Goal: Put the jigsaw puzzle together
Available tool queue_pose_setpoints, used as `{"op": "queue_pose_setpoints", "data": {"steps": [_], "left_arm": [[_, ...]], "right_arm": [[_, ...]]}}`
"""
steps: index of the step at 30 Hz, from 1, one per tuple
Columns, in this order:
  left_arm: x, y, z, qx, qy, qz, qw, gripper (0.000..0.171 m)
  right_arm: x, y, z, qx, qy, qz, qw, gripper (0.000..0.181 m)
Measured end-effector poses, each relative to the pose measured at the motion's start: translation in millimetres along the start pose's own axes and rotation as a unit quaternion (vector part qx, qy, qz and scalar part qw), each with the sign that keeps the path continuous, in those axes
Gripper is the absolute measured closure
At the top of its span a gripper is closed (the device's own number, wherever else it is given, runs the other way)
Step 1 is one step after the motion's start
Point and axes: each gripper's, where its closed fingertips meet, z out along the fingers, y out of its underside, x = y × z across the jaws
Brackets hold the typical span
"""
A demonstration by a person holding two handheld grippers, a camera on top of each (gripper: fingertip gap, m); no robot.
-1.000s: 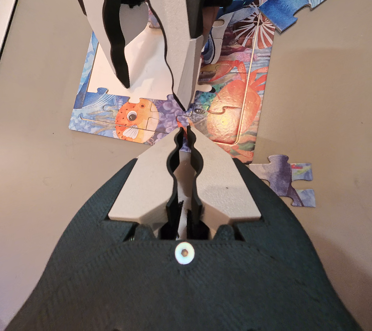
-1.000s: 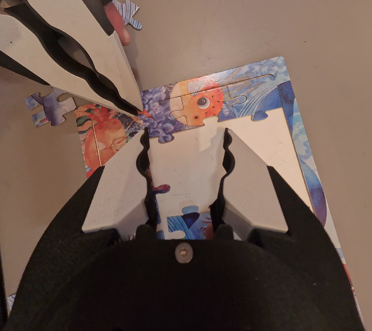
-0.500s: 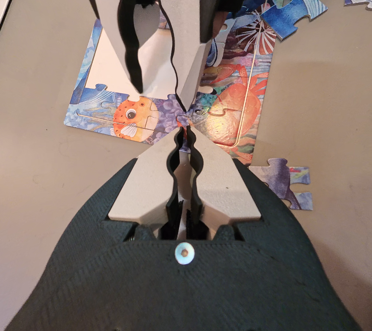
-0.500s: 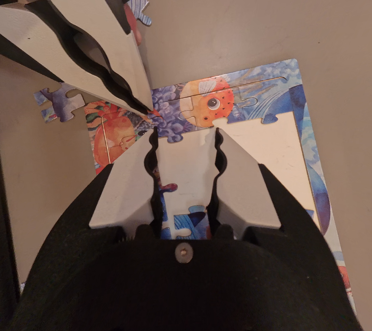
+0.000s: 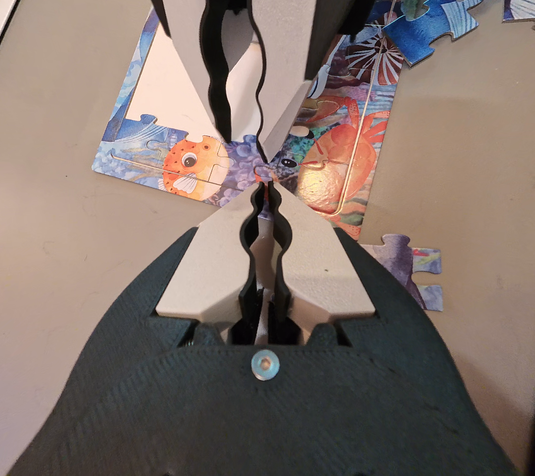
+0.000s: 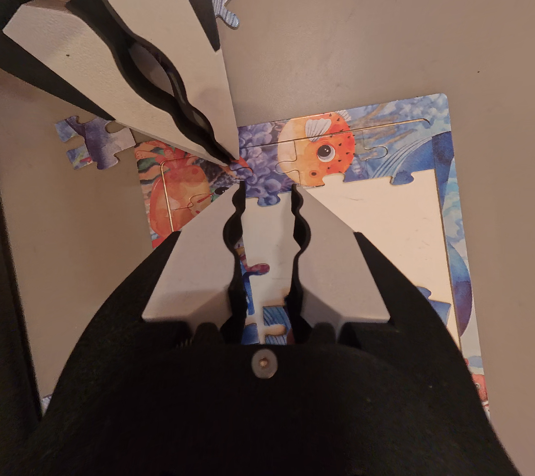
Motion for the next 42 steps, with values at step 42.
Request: {"op": "queue_pose_setpoints", "data": {"steps": [42], "left_arm": [[-10,2,-8,0.004,-0.024,-0.051,0.998,0.168]], "right_arm": [[-2,3,-1,-0.002,-0.015,0.040,0.999,0.154]]}}
